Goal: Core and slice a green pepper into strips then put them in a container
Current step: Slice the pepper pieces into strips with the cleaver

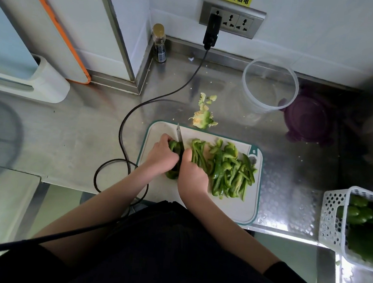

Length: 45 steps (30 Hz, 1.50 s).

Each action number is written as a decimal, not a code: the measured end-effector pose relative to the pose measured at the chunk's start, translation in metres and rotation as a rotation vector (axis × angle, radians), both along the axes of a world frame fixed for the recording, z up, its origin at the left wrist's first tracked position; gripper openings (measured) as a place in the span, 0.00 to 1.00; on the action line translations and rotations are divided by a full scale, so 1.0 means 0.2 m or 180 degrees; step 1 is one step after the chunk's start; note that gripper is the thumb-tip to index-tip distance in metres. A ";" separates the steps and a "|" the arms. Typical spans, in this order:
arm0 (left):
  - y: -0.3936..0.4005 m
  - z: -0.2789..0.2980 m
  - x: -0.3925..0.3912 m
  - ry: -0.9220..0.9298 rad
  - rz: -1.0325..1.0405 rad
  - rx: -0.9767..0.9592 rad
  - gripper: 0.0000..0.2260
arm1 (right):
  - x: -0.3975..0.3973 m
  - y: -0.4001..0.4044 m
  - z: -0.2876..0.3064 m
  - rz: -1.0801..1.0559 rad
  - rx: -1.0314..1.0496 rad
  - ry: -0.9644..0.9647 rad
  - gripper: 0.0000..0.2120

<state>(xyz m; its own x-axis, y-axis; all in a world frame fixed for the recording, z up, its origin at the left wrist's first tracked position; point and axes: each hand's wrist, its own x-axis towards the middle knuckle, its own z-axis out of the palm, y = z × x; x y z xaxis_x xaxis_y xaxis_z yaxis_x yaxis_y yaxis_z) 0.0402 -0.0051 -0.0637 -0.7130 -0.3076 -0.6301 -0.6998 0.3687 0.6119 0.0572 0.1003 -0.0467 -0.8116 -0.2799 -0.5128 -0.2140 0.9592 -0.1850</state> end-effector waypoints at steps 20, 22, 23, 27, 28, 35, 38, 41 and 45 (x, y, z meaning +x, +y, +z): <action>-0.03 0.01 0.07 0.0052 0.0018 0.0384 0.16 | 0.01 0.23 0.00 -0.1201 -0.0799 0.0095 0.12; -0.02 0.01 0.06 0.0040 -0.0011 0.0383 0.16 | 0.00 0.28 0.01 -0.1409 -0.1113 0.0238 0.11; -0.02 0.01 0.06 0.0030 0.0006 0.0377 0.16 | -0.01 0.30 0.02 -0.1477 -0.1240 0.0272 0.11; -0.01 0.00 0.07 0.0033 0.0070 0.0354 0.17 | -0.04 0.37 0.07 -0.1588 -0.1427 0.0325 0.08; -0.02 0.00 0.07 0.0068 0.0102 0.0352 0.17 | -0.04 0.38 0.07 -0.1638 -0.1434 0.0327 0.08; 0.00 0.01 0.06 0.0368 -0.0046 0.0198 0.13 | -0.05 0.34 0.10 -0.1500 -0.1323 0.0242 0.06; 0.00 0.00 0.05 0.0336 -0.0085 0.0201 0.13 | -0.02 0.26 0.09 -0.1294 -0.1241 0.0173 0.06; 0.00 0.00 0.05 0.0337 -0.0085 0.0176 0.14 | 0.00 0.19 0.09 -0.1142 -0.1259 0.0119 0.07; 0.00 -0.01 0.04 0.0352 -0.0116 0.0080 0.13 | 0.01 0.13 0.08 -0.0854 -0.1125 0.0065 0.11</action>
<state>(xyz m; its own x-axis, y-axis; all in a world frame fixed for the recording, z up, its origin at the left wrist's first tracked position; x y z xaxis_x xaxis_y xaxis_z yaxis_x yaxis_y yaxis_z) 0.0476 -0.0050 -0.0665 -0.7891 -0.2654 -0.5540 -0.6138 0.3761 0.6941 0.0583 0.1270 -0.0305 -0.8884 -0.2132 -0.4065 0.0270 0.8598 -0.5099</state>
